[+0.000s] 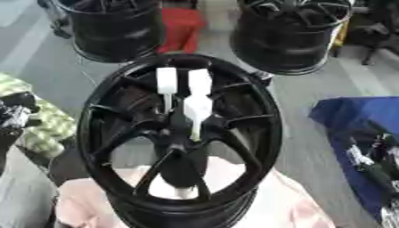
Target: Pull the pin out of the wheel hub.
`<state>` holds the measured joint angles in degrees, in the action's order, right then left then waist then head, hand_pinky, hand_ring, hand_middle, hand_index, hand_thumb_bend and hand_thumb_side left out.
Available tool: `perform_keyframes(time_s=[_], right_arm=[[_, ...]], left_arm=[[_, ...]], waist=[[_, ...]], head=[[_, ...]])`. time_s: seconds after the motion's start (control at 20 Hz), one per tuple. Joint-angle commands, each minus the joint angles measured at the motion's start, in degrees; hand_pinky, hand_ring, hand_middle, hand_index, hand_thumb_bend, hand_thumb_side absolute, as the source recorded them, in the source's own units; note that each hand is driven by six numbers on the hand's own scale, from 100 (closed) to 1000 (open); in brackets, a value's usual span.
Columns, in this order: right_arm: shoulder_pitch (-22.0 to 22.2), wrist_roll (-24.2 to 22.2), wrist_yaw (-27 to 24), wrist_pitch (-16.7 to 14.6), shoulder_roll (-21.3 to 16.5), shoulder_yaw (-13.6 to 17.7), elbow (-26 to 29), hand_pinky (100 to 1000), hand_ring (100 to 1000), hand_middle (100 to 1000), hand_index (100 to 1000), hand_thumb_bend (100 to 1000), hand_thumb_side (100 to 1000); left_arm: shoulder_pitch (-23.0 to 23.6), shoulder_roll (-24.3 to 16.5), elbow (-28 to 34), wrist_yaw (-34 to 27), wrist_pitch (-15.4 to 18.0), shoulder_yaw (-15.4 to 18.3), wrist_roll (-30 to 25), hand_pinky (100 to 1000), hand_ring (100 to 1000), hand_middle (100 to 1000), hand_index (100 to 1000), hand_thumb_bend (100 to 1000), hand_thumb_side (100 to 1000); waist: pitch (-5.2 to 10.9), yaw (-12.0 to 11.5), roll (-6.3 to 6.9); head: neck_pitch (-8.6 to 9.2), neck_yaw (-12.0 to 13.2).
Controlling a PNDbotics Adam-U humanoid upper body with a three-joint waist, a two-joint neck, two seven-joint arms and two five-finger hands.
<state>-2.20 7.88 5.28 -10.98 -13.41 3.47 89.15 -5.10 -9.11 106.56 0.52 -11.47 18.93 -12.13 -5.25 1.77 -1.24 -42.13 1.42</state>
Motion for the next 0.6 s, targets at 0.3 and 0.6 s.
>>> perform_keyframes(time_s=[0.3,0.6], right_arm=[[-0.3,0.1,-0.1,-0.1,-0.8,0.1,0.9,564,700,741,927,422,443],[-0.3,0.1,-0.1,-0.1,-1.0,0.2,0.9,564,700,741,927,423,444]], left_arm=[[-1.0,-1.8,1.5,-0.4,0.5,0.2,0.3,702,759,749,769,291,447],[-2.7,-7.6,-0.1,-0.8,2.9,-0.6,0.0,705,760,751,774,292,439]], waist=[[0.69,0.0,0.06],[0.8,0.1,0.31]], head=[[0.61,0.1],[0.44,-0.2]])
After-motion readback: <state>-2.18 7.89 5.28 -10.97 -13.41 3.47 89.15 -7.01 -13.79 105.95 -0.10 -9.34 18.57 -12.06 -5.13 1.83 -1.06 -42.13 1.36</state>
